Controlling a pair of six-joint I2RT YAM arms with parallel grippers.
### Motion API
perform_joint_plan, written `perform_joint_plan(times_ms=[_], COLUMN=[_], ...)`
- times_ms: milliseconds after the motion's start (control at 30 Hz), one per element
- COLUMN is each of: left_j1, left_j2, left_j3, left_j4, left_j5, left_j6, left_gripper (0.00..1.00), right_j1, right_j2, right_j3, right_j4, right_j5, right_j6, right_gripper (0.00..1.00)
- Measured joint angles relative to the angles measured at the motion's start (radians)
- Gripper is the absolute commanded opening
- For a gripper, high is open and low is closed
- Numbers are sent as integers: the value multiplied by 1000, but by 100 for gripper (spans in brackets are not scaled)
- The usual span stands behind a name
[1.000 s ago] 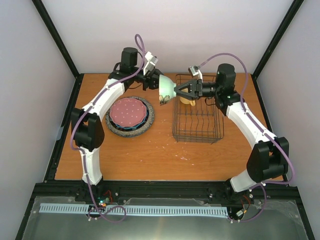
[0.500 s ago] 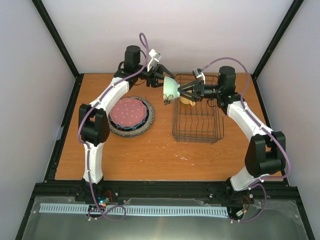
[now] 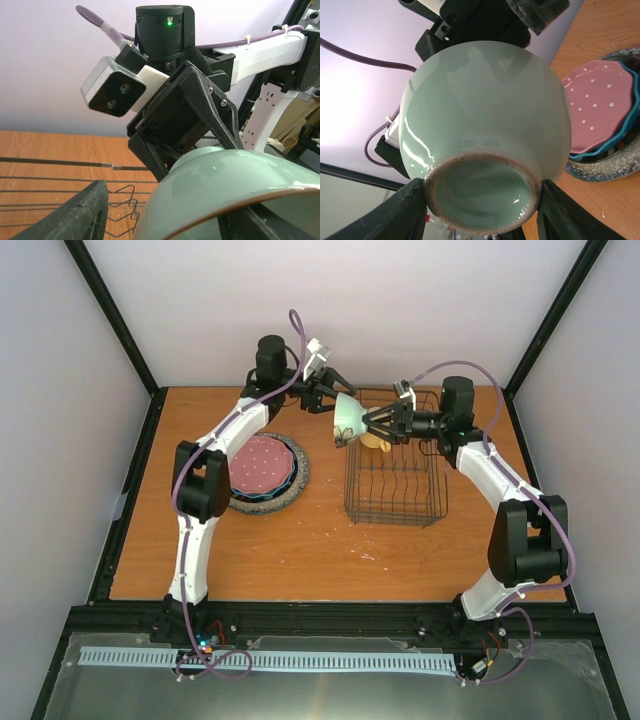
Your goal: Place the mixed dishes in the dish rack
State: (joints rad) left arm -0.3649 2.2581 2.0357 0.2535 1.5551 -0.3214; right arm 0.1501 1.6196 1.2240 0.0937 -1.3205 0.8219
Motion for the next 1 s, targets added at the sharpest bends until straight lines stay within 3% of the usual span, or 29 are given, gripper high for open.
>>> perform_joint_plan(times_ms=[467, 1000], left_j1=[2, 65], left_j2=[134, 142], left_j3=[34, 37], left_j4=[491, 570], left_j5=[4, 4], left_j6=[-441, -534], left_gripper=[64, 61], right_j1=[-104, -195], right_j2=[31, 32], right_j3=[-117, -60], right_j4=[3, -208], right_j5=[35, 190], right_j6=[-28, -200], right_gripper=[3, 3])
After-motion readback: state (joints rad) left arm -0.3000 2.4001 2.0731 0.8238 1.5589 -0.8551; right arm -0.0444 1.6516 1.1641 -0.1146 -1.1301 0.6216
